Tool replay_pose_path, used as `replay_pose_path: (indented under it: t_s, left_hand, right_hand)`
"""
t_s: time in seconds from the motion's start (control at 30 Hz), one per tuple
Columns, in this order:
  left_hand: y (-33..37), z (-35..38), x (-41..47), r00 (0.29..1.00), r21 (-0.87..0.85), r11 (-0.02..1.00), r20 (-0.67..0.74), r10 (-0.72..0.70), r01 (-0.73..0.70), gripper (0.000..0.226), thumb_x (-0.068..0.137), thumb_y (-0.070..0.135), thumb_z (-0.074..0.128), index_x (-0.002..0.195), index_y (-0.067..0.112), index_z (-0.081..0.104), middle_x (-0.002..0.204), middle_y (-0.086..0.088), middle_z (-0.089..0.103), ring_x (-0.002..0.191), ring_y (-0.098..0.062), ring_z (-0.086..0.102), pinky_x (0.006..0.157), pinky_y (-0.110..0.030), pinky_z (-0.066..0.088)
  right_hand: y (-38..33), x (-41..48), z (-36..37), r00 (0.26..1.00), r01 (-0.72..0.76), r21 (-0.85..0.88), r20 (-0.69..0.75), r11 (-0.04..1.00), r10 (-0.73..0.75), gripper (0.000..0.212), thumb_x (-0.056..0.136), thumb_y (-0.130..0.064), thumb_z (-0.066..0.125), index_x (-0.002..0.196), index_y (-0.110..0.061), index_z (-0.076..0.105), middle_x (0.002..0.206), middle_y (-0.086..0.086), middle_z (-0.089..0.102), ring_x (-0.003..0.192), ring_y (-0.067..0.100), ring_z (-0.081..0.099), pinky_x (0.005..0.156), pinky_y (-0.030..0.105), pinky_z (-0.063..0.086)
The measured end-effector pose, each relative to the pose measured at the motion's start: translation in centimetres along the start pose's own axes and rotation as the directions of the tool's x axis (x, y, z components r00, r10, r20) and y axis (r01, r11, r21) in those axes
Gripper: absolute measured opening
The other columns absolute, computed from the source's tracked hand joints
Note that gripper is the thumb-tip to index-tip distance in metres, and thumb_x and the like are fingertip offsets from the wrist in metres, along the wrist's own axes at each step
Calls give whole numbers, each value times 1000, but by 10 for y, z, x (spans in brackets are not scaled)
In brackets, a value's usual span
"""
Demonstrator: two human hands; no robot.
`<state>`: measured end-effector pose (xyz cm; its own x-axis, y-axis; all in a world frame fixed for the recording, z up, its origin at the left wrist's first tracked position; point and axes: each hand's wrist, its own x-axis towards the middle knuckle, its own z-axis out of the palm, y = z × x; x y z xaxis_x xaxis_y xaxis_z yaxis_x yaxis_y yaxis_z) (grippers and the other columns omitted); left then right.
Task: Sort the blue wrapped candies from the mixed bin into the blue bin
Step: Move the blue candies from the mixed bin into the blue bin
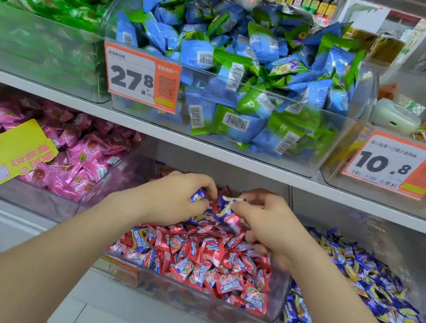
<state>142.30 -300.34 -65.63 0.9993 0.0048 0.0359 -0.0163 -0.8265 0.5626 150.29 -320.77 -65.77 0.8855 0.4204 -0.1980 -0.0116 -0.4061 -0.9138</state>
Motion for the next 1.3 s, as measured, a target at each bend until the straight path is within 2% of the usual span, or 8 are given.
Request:
replay_pose_path:
  t_s: [0.23, 0.47, 0.57, 0.67, 0.83, 0.97, 1.17, 1.3]
  left_hand:
    - [1, -1, -4, 977, 51, 999, 213, -13, 2, 14, 97, 45, 68, 108, 43, 60, 97, 9, 61, 82, -17, 63, 76, -40, 54]
    - [-9, 5, -2, 995, 84, 996, 93, -48, 40, 17, 100, 38, 66, 115, 40, 60, 93, 11, 62, 77, -19, 59, 68, -36, 47]
    - [-19, 12, 11, 995, 200, 975, -11, -98, 98, 31, 101, 35, 64, 131, 38, 60, 127, 2, 67, 112, -25, 62, 94, -41, 52]
    - [-15, 19, 22, 972, 331, 934, 137, -192, 138, 50, 100, 38, 68, 147, 36, 54, 145, -10, 58, 126, -35, 59, 103, -46, 51]
    - [-5, 17, 26, 947, 336, 932, 233, -221, 135, 46, 92, 43, 78, 133, 27, 64, 139, -11, 61, 114, -34, 63, 99, -43, 53]
    - [-6, 16, 26, 926, 391, 913, 290, -241, 116, 41, 97, 45, 71, 132, 27, 62, 134, -10, 61, 104, -30, 62, 91, -39, 52]
    - [-14, 9, 23, 955, 474, 873, 188, -228, 116, 43, 105, 43, 58, 148, 34, 53, 143, -12, 57, 122, -36, 60, 98, -43, 52]
    - [-22, -5, 15, 987, 301, 945, 52, -151, 129, 30, 103, 44, 60, 131, 33, 63, 123, -6, 68, 104, -29, 66, 88, -38, 54]
  right_hand:
    - [6, -12, -7, 960, 252, -481, 14, 839, -281, 13, 94, -32, 73, 88, -28, 63, 60, -3, 58, 45, 10, 44, 51, 29, 40]
    - [-9, -29, -17, 976, 197, -105, -71, 975, -205, 12, 97, -24, 69, 96, -13, 65, 53, -4, 45, 44, 17, 35, 49, 29, 32]
    - [-3, -38, -27, 987, 147, -148, -47, 978, -156, 15, 97, -25, 68, 94, -11, 66, 54, -3, 44, 45, 18, 38, 44, 22, 31]
    - [5, -40, -31, 978, 186, -286, -36, 940, -204, 15, 96, -33, 69, 91, -20, 67, 52, -13, 51, 45, 13, 44, 52, 25, 36]
    - [6, -34, -31, 968, 239, -318, 6, 917, -250, 16, 102, -39, 60, 94, -26, 63, 57, -6, 50, 52, 20, 46, 57, 36, 42]
    - [3, -34, -27, 952, 273, -424, -12, 864, -306, 13, 103, -36, 58, 97, -25, 60, 59, 2, 55, 46, 13, 43, 47, 27, 39]
    - [-5, -38, -15, 946, 296, -448, 15, 844, -324, 14, 104, -31, 58, 96, -20, 62, 56, 2, 53, 42, 12, 37, 40, 20, 30]
    - [-10, -33, -9, 957, 263, -394, -10, 881, -290, 14, 100, -35, 60, 92, -24, 64, 55, 2, 59, 44, 16, 48, 49, 29, 42]
